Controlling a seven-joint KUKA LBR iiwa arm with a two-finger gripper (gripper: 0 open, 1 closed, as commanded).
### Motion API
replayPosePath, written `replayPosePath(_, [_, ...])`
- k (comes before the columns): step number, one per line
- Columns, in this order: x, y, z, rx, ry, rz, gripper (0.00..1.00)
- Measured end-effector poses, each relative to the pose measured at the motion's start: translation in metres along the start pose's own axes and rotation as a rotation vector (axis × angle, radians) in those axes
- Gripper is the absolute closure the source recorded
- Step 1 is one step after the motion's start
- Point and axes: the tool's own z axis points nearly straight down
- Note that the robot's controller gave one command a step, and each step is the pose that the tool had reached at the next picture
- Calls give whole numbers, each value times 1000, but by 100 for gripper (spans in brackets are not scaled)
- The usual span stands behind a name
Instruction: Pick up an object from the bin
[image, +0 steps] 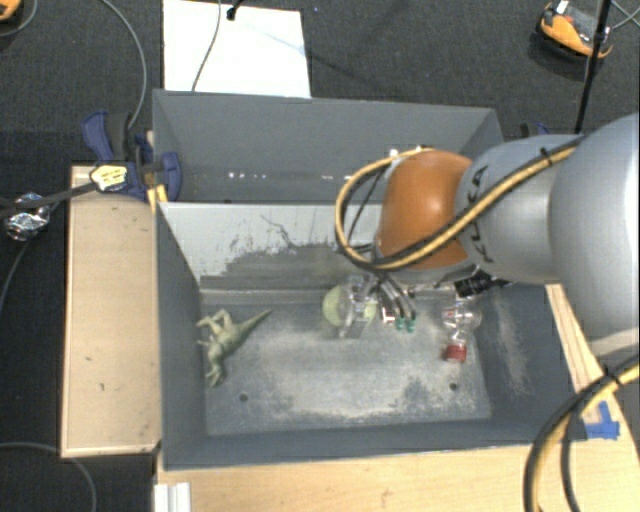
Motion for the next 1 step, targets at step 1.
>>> replayPosePath(1, [-4,0,6,0,-3,-2,100])
